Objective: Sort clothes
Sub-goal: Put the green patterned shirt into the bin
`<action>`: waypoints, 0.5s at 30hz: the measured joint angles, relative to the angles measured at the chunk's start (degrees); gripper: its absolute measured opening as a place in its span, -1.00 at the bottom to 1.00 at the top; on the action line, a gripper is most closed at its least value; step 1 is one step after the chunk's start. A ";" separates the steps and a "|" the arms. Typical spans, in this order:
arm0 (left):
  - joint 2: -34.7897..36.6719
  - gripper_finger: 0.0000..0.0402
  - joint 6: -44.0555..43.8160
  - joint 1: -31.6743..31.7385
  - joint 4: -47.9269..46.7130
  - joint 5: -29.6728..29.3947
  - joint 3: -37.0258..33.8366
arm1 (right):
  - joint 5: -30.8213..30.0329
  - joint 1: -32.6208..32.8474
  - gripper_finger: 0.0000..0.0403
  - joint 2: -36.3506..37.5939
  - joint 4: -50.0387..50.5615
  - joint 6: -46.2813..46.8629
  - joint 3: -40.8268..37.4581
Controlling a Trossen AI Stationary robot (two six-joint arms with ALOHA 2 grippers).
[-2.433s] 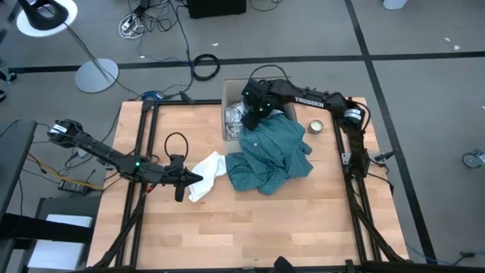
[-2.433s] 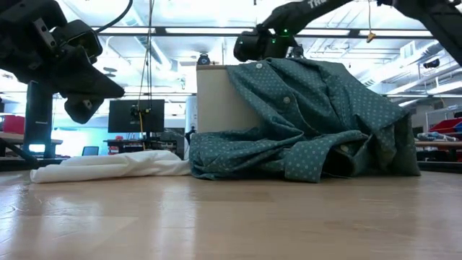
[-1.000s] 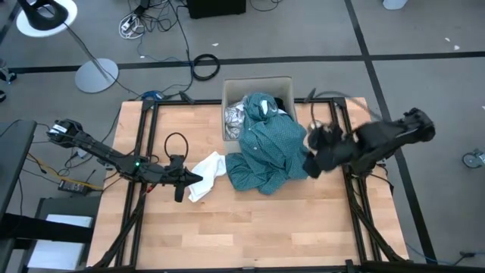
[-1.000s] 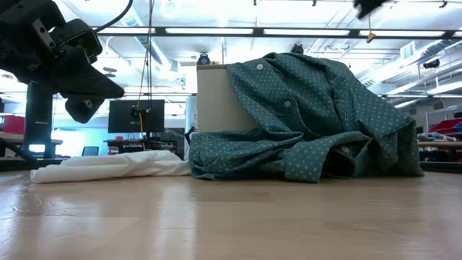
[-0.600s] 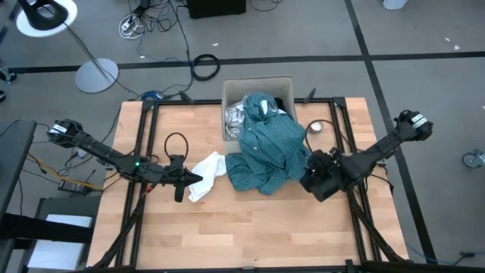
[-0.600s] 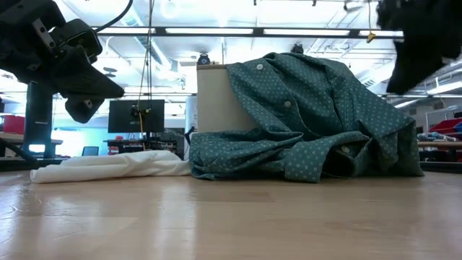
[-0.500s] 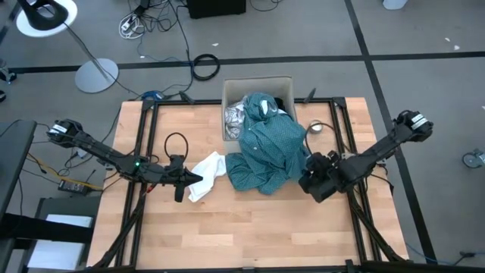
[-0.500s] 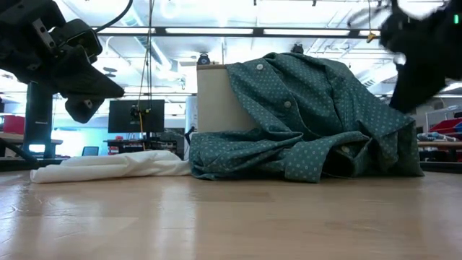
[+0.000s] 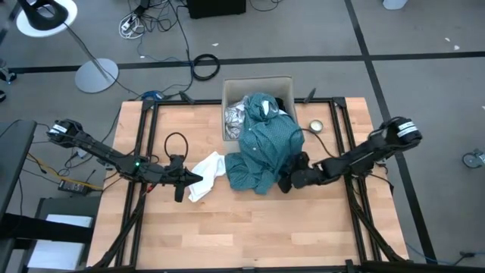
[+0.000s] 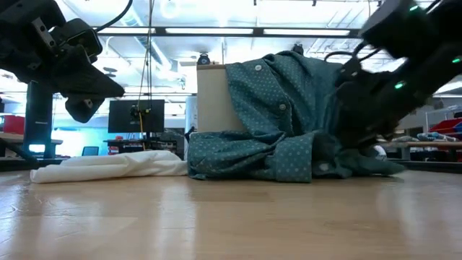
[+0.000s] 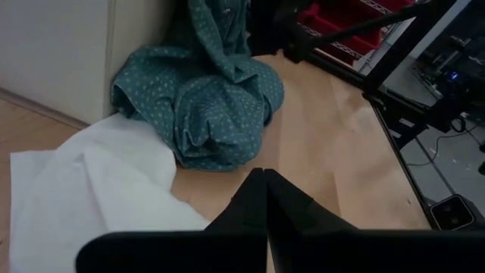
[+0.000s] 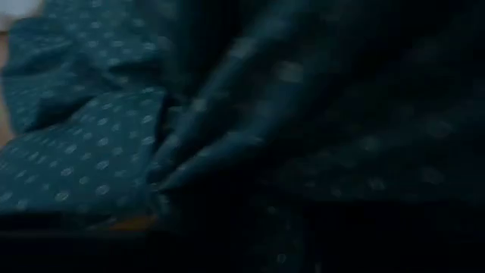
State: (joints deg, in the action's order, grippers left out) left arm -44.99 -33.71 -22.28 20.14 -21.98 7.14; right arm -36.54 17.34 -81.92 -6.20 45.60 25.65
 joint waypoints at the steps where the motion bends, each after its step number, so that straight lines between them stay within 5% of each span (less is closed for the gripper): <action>1: 0.00 -1.00 0.00 0.00 0.08 0.00 0.00 | 0.32 -0.69 -0.09 -1.56 -1.93 -1.55 0.43; 7: 0.00 -1.00 0.00 -0.01 0.14 0.00 0.00 | 3.57 -1.76 -0.86 -7.93 -10.71 -11.38 4.85; 15: 0.00 -1.00 0.00 -0.02 0.14 -0.02 0.02 | 4.27 0.22 -0.97 -4.50 -11.34 -27.71 15.22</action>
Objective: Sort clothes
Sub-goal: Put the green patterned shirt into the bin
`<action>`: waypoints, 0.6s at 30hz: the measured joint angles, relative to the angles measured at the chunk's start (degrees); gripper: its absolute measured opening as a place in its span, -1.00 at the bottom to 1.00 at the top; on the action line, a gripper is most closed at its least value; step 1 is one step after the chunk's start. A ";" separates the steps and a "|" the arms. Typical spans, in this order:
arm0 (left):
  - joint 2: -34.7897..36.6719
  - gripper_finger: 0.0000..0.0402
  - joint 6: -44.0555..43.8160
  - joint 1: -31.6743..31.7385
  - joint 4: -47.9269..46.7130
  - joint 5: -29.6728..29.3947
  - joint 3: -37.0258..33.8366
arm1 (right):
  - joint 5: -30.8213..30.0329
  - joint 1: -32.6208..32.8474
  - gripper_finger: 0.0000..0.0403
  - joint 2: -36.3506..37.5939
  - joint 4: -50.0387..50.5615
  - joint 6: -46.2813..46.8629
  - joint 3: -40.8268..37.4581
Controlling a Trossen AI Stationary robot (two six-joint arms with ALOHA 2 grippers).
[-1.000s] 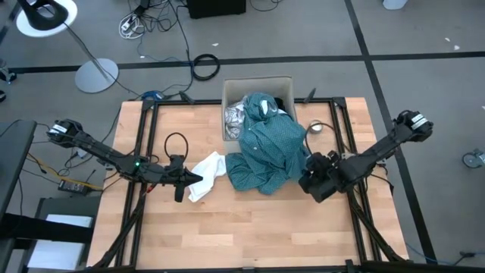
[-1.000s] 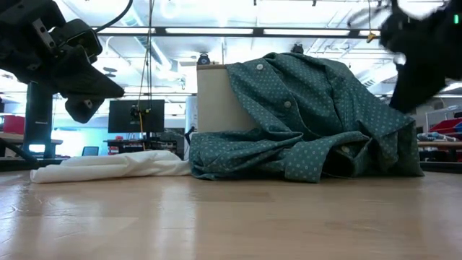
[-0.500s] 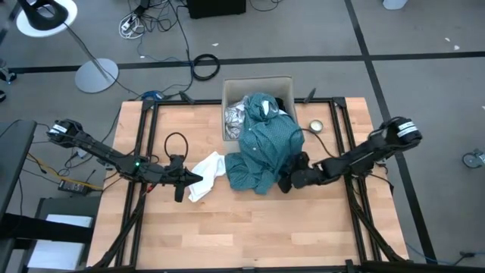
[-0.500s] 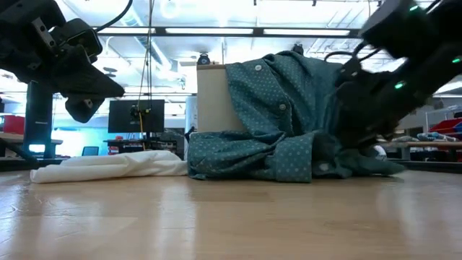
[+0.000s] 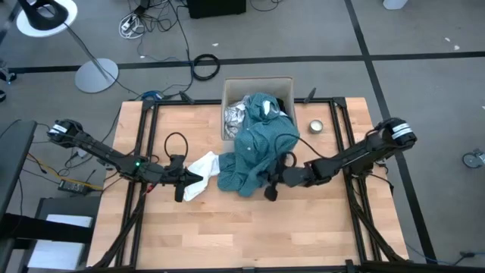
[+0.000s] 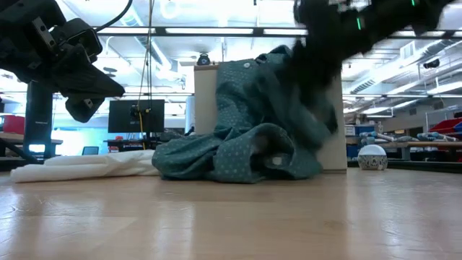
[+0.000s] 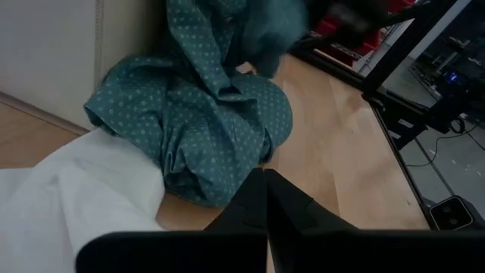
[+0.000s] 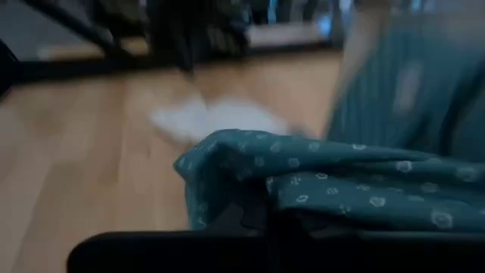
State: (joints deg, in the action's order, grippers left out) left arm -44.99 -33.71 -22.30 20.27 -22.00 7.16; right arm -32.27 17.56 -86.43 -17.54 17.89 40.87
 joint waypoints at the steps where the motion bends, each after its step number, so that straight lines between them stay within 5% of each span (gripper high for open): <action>1: 0.00 -1.00 0.00 0.01 0.00 0.00 0.00 | -0.02 -0.01 -0.97 0.79 0.01 -2.85 1.65; 10: 0.00 -1.00 0.00 0.00 0.00 0.00 0.00 | -0.50 -5.81 -0.99 5.66 6.50 -29.04 19.02; 18: 0.00 -1.00 0.28 0.00 0.02 0.00 0.00 | 5.93 -16.76 -0.99 5.79 22.91 -36.64 39.28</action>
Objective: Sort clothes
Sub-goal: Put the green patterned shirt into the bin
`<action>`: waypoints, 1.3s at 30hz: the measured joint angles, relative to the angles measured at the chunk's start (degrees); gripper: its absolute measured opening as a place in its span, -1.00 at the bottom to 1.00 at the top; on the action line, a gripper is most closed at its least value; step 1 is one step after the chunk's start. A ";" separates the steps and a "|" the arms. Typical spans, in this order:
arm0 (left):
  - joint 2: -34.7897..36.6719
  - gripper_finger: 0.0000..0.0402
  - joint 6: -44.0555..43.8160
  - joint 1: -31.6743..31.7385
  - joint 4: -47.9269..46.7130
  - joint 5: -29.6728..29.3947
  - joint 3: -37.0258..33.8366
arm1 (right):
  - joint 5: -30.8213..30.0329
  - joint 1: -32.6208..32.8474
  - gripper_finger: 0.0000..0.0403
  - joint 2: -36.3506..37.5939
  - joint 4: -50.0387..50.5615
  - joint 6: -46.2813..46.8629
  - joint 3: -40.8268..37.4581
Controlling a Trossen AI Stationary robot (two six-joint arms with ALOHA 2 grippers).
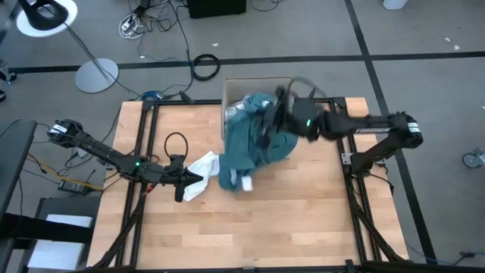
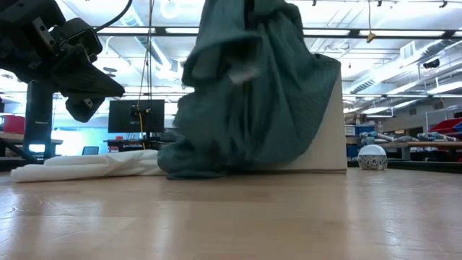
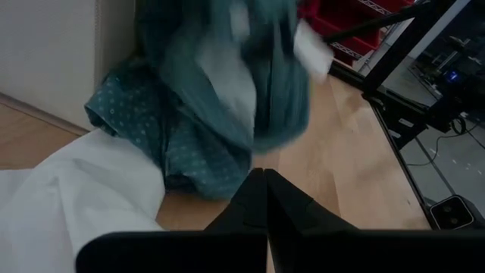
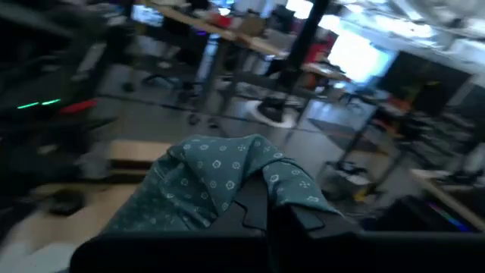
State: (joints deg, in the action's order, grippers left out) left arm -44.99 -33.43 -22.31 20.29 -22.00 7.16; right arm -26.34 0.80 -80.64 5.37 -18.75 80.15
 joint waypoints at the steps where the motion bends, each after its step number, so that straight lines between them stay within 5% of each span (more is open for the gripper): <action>1: 0.00 -1.00 0.02 0.00 0.00 0.00 0.00 | 0.25 -1.50 -0.99 0.00 1.88 -0.55 2.26; 7: 0.00 -1.00 0.28 0.02 -0.08 0.00 0.00 | 0.44 -9.70 -1.00 0.07 9.36 0.37 11.88; 13: 0.02 -1.00 0.37 0.07 -0.42 -0.02 0.00 | 1.63 -18.32 -1.00 -2.24 24.56 17.51 15.69; 20: 0.02 -1.00 0.39 0.13 -0.51 -0.02 0.00 | 19.22 -24.74 -1.00 -11.55 43.17 28.93 15.73; 25: 0.02 -1.00 0.39 0.15 -0.71 -0.02 0.00 | 27.38 -24.97 -0.96 -21.35 44.27 29.27 15.73; 32: 0.02 -1.00 0.39 0.15 -0.86 -0.02 0.00 | 29.01 -25.78 -0.80 -33.92 41.41 33.91 16.15; 39: 0.02 -1.00 0.37 0.15 -0.94 -0.02 0.00 | 33.98 -27.02 -0.47 -35.31 39.05 34.19 15.90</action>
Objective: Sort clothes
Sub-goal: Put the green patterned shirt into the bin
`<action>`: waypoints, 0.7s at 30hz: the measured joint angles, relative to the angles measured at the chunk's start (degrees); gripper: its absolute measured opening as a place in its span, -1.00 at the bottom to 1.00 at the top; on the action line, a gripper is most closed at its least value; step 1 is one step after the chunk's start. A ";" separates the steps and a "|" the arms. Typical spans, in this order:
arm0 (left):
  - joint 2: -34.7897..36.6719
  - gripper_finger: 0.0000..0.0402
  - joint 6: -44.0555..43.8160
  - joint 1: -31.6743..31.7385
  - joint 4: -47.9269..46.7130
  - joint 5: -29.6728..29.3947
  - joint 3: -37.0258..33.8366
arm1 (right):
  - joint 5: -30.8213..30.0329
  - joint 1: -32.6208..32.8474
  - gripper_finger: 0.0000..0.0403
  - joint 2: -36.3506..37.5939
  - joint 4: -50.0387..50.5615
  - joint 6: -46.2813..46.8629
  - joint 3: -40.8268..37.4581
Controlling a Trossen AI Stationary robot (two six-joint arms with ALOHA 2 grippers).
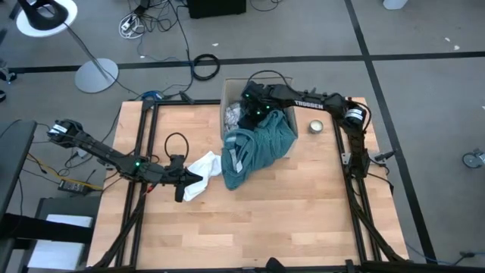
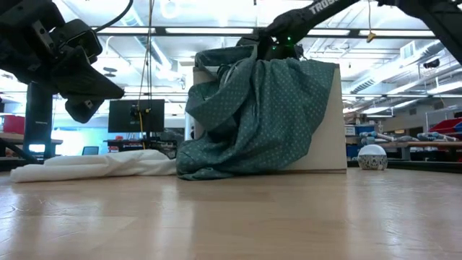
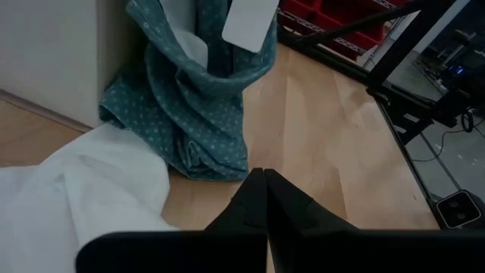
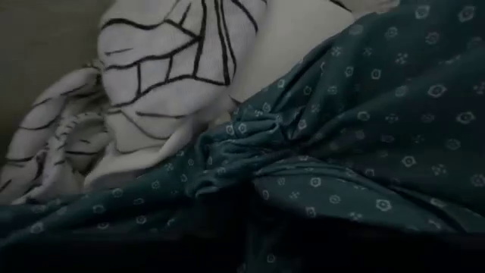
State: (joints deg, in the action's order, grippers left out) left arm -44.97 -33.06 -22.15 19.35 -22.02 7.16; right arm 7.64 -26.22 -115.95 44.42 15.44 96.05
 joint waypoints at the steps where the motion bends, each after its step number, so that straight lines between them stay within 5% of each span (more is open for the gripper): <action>1: 0.00 -1.00 0.01 0.00 0.04 0.00 0.00 | -0.01 0.00 -0.43 1.10 -0.41 -0.02 -0.06; 13: 0.00 -1.00 0.00 0.00 0.39 0.00 0.00 | -10.15 -0.22 -0.18 20.86 -0.20 -0.46 -0.46; 21: 0.00 -1.00 0.00 0.00 0.41 0.00 0.00 | -10.09 -0.12 -0.07 29.40 1.24 0.00 -0.33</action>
State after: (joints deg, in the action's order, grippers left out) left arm -44.97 -33.06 -22.15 19.76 -22.02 7.16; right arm -2.45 -26.34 -86.55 45.67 15.44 95.72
